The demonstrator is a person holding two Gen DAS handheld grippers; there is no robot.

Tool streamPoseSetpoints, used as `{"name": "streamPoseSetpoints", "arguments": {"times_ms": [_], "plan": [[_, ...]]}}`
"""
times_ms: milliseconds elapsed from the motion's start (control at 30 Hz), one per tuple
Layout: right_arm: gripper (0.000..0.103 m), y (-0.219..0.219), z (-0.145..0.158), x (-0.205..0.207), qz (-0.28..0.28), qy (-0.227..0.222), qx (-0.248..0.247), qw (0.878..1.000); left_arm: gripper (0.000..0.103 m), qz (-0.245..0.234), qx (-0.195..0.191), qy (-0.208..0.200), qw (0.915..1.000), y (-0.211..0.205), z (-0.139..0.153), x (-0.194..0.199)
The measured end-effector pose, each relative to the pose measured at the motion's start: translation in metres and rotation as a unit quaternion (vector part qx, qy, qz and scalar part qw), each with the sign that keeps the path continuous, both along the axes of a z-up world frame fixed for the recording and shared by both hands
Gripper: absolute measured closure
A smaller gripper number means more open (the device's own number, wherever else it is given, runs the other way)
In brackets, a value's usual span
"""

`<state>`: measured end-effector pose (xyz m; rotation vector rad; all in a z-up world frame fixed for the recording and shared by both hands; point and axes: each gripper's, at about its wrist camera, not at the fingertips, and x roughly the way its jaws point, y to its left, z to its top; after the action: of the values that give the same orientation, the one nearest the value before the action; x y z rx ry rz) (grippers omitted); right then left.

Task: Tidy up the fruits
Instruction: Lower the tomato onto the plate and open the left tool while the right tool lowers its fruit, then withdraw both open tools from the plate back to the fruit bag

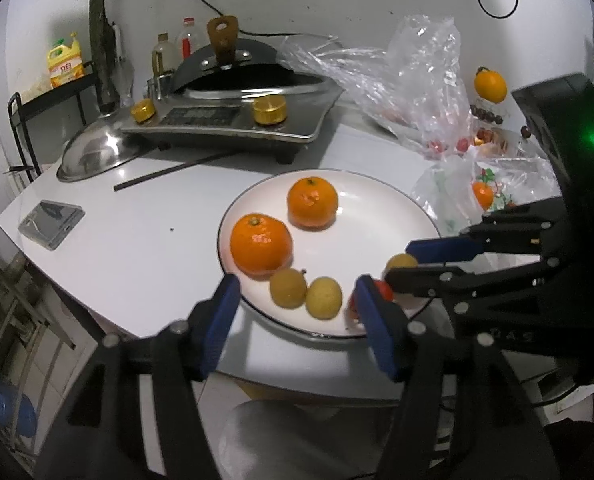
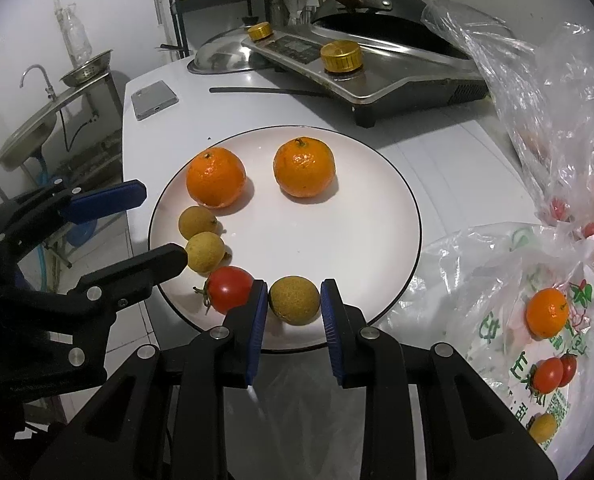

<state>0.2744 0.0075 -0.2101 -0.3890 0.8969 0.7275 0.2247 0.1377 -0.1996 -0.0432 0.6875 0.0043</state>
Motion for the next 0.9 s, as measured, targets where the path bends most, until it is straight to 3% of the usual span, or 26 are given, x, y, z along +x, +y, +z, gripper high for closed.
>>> {"name": "streamPoseSetpoints", "arguments": {"times_ms": [133, 233, 900], "plan": [[0.073, 0.000, 0.001, 0.000, -0.004, 0.002, 0.000, 1.000, 0.041, 0.003, 0.002, -0.002, 1.0000, 0.001, 0.002, -0.002], [0.065, -0.001, 0.003, -0.002, -0.008, -0.001, 0.003, 1.000, 0.041, 0.003, 0.005, -0.002, 1.0000, 0.000, 0.004, -0.004], [0.065, -0.034, 0.037, -0.024, -0.023, -0.030, 0.035, 0.999, 0.041, -0.011, 0.017, -0.020, 0.9996, -0.030, 0.026, -0.022]]}}
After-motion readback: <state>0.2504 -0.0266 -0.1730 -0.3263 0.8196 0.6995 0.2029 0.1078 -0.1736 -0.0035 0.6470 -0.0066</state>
